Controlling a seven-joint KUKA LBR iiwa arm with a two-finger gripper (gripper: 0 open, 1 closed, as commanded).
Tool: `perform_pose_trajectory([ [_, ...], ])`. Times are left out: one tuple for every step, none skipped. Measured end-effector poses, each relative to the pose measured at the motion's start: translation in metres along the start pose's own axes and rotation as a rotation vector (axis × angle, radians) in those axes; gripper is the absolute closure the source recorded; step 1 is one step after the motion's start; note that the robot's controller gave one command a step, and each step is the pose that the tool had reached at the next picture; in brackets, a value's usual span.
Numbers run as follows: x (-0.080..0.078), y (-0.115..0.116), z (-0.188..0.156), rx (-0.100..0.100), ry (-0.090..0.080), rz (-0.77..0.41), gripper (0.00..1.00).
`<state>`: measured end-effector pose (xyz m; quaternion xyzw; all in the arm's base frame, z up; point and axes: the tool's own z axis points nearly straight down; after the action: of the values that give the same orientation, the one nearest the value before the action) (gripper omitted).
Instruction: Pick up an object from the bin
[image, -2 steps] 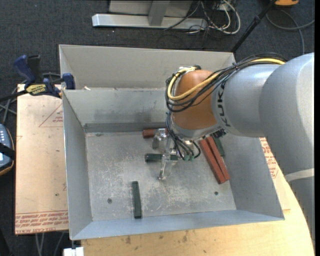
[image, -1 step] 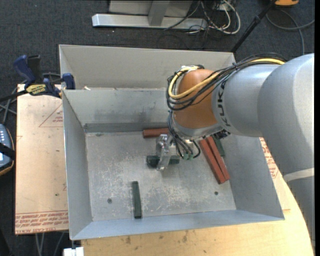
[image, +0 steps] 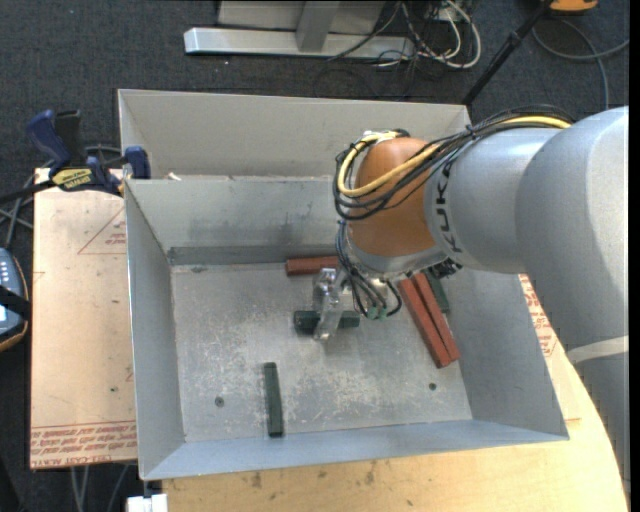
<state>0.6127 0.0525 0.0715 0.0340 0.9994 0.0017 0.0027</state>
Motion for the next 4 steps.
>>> perform_pose_trajectory([
  [0.000, 0.000, -0.001, 0.001, 0.001, 0.000, 1.00],
  [0.002, 0.000, -0.007, 0.002, 0.008, -0.001, 1.00],
  [0.002, 0.000, -0.023, 0.003, 0.009, -0.001, 1.00],
  [0.001, 0.000, -0.037, 0.002, 0.005, -0.001, 1.00],
])
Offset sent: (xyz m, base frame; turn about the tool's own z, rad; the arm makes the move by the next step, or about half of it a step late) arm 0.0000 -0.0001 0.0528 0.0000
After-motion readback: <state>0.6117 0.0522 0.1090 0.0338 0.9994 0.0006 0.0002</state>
